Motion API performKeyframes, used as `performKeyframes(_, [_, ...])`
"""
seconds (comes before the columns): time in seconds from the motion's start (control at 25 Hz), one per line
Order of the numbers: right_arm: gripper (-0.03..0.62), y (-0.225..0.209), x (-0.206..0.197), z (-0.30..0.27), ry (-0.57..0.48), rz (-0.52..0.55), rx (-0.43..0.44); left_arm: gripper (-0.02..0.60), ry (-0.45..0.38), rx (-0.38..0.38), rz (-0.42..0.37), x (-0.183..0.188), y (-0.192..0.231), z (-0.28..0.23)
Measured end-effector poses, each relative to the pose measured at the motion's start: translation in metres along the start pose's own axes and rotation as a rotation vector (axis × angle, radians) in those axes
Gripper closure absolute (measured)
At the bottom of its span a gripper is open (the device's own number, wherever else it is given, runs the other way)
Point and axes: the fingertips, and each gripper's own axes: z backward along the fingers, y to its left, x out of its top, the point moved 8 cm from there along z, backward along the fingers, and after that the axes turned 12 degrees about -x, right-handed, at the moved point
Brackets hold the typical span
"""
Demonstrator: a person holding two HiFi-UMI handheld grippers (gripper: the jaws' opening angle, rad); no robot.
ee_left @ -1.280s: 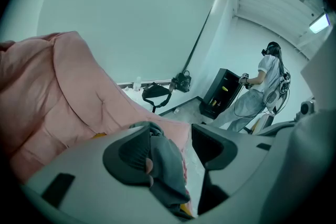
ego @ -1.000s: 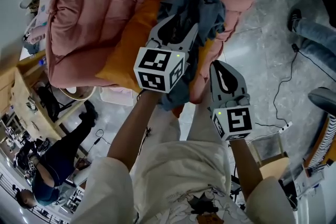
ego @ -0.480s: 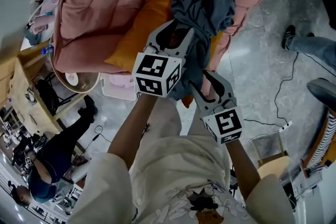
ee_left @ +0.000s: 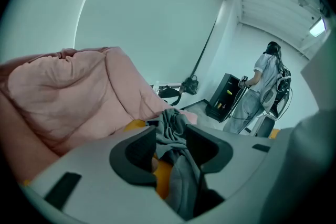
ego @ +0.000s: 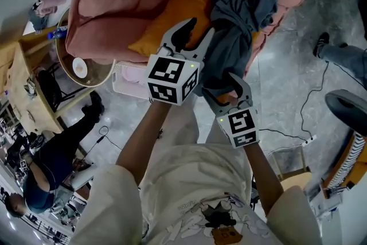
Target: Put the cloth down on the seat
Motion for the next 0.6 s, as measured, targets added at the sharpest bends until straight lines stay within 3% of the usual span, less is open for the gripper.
performKeyframes(0.16, [0.258, 0.005, -0.015, -0.028, 0.063, 0.09, -0.103, 0.397, -0.002, 0.026, 0.019, -0.01, 0.015, 0.016])
performKeyframes(0.2, [0.287, 0.004, -0.017, -0.032, 0.07, 0.114, -0.136, 0.397, -0.001, 0.033, 0.025, -0.013, 0.018, 0.019])
performKeyframes(0.32, [0.494, 0.001, -0.015, -0.034, 0.076, 0.127, -0.182, 0.397, -0.006, 0.045, 0.036, -0.016, 0.024, 0.025])
performKeyframes(0.44, [0.511, -0.004, -0.007, -0.029, 0.064, 0.071, -0.16, 0.397, -0.007, 0.055, 0.039, -0.015, 0.028, 0.028])
performKeyframes(0.6, [0.514, -0.015, 0.019, -0.011, -0.027, 0.069, -0.179, 0.397, -0.018, 0.052, 0.039, -0.005, 0.025, 0.022])
